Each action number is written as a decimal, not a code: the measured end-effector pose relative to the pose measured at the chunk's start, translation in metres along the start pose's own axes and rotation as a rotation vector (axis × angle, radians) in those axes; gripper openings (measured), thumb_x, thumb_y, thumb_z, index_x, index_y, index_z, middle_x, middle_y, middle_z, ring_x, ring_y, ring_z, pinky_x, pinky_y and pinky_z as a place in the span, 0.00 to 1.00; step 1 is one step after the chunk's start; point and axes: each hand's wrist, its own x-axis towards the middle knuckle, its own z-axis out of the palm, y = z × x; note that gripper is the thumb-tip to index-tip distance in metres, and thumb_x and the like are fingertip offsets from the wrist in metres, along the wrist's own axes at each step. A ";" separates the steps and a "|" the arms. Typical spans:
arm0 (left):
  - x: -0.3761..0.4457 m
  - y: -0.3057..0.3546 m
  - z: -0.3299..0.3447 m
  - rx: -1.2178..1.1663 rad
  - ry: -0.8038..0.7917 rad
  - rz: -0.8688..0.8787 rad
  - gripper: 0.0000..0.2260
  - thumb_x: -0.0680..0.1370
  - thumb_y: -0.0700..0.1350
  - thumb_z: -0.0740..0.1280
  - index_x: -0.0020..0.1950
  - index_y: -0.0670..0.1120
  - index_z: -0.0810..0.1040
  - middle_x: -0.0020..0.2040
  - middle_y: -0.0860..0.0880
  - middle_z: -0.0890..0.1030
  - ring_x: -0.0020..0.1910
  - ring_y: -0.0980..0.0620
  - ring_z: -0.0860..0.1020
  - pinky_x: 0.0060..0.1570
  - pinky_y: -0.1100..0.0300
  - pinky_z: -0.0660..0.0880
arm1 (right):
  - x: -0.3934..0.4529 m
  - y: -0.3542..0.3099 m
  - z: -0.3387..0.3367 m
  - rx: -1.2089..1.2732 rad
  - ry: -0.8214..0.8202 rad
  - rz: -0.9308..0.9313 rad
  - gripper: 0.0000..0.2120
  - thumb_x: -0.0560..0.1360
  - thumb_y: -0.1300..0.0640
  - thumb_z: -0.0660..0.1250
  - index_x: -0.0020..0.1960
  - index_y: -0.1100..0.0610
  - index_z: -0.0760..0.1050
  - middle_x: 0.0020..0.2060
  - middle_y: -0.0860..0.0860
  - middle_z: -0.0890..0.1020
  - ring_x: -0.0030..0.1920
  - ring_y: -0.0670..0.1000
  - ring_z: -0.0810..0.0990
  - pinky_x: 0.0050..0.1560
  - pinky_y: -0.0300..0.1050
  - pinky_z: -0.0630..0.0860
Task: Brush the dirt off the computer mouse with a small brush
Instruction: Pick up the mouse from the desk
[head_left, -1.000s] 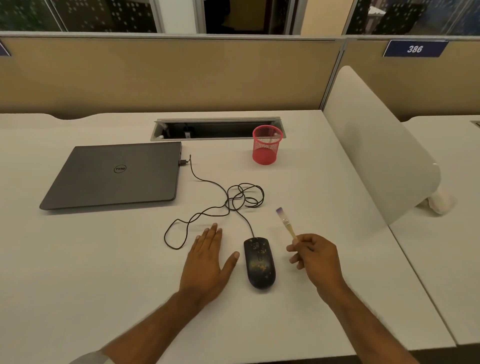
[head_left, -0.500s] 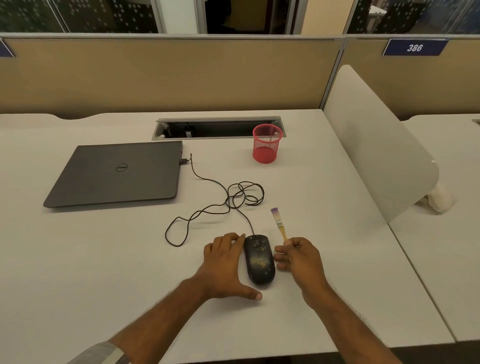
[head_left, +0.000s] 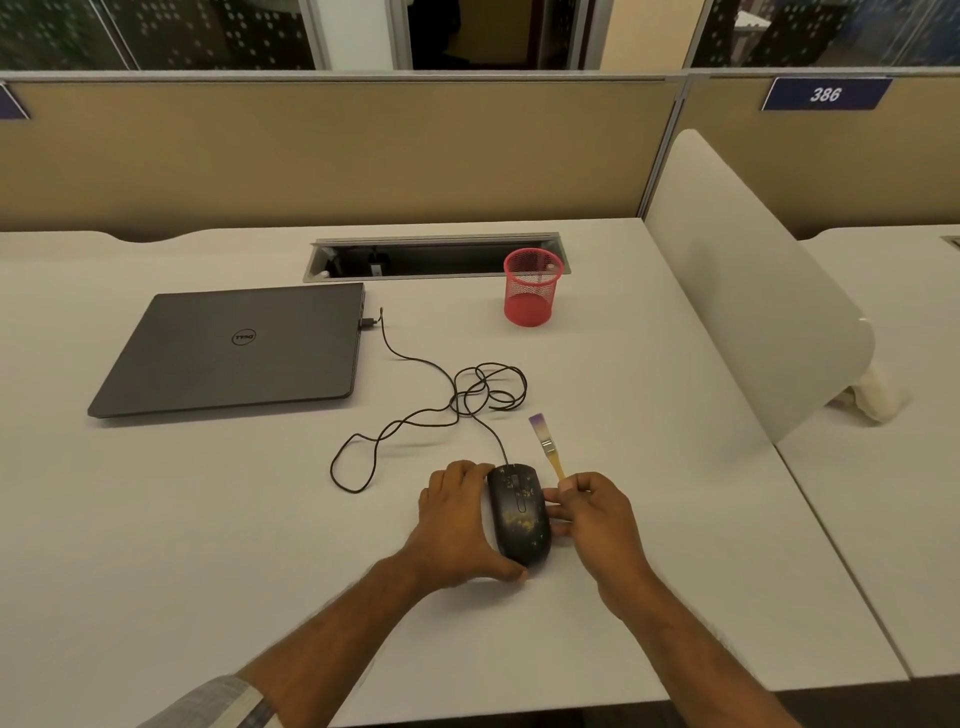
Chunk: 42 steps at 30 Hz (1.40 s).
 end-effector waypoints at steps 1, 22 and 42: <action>-0.001 0.001 0.000 -0.038 0.002 0.004 0.54 0.59 0.64 0.81 0.79 0.52 0.58 0.75 0.51 0.63 0.72 0.51 0.62 0.71 0.55 0.63 | -0.001 -0.002 -0.001 -0.007 0.003 -0.006 0.07 0.83 0.61 0.59 0.48 0.59 0.74 0.48 0.54 0.85 0.46 0.54 0.84 0.39 0.40 0.81; -0.051 0.049 0.004 -0.950 -0.125 -0.043 0.59 0.67 0.27 0.77 0.82 0.64 0.47 0.69 0.62 0.71 0.63 0.50 0.84 0.56 0.51 0.84 | -0.019 -0.029 -0.051 -0.045 -0.135 -0.108 0.08 0.83 0.56 0.59 0.49 0.55 0.76 0.45 0.47 0.85 0.43 0.47 0.85 0.33 0.31 0.77; -0.119 0.043 0.016 -1.031 -0.171 0.074 0.58 0.63 0.36 0.79 0.80 0.66 0.49 0.77 0.56 0.68 0.67 0.44 0.82 0.61 0.46 0.81 | -0.102 -0.007 -0.048 -0.061 -0.050 -0.147 0.08 0.83 0.55 0.59 0.50 0.54 0.75 0.45 0.43 0.85 0.43 0.44 0.85 0.35 0.30 0.77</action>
